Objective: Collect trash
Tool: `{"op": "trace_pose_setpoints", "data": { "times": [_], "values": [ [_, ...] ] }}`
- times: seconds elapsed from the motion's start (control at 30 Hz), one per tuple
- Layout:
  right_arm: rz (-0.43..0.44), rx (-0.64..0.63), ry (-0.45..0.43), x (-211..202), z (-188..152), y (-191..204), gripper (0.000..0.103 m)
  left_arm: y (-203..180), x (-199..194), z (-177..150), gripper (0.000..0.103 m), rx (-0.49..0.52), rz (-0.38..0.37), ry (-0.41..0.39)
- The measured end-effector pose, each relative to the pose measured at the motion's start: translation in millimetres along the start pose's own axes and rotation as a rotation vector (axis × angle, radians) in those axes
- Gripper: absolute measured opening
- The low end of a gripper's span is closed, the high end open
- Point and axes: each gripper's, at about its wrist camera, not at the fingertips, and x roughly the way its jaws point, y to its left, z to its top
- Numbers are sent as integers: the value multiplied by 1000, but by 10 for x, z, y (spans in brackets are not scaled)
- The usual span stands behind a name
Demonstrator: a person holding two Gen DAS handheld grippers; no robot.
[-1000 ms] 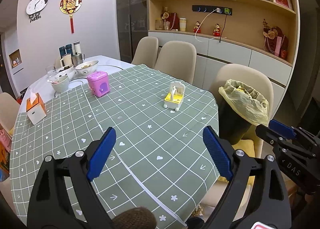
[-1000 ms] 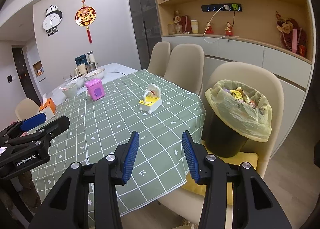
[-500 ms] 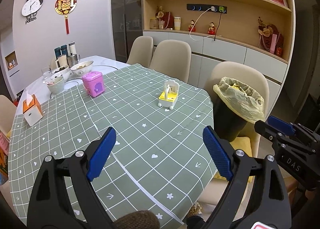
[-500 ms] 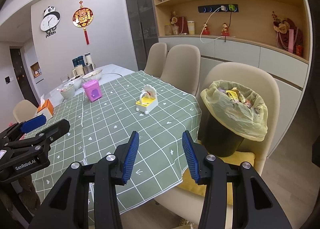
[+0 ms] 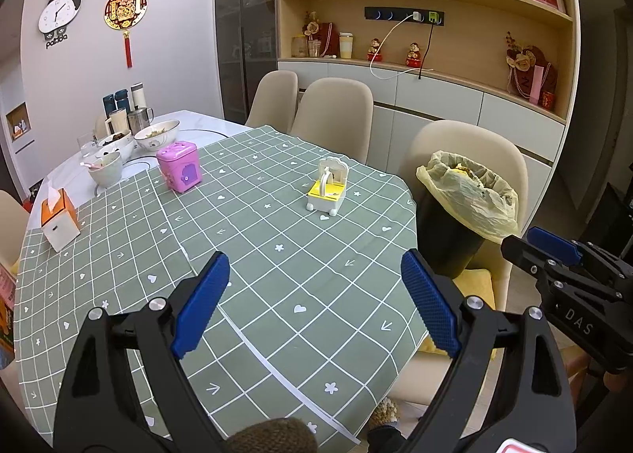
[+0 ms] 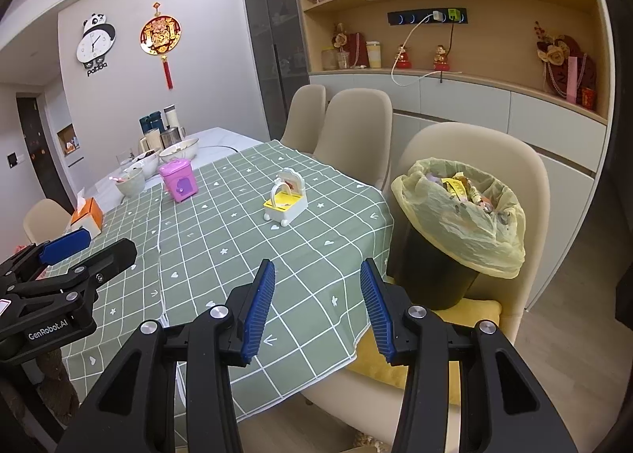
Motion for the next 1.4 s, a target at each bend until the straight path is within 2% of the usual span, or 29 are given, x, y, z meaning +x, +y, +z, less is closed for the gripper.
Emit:
{"op": "trace_pose_setpoints", "data": {
  "times": [1.4],
  "values": [
    [-13,1,-19,-77,-16,-74,43,-74,-11,-11,84,4,-27,4]
  ]
}}
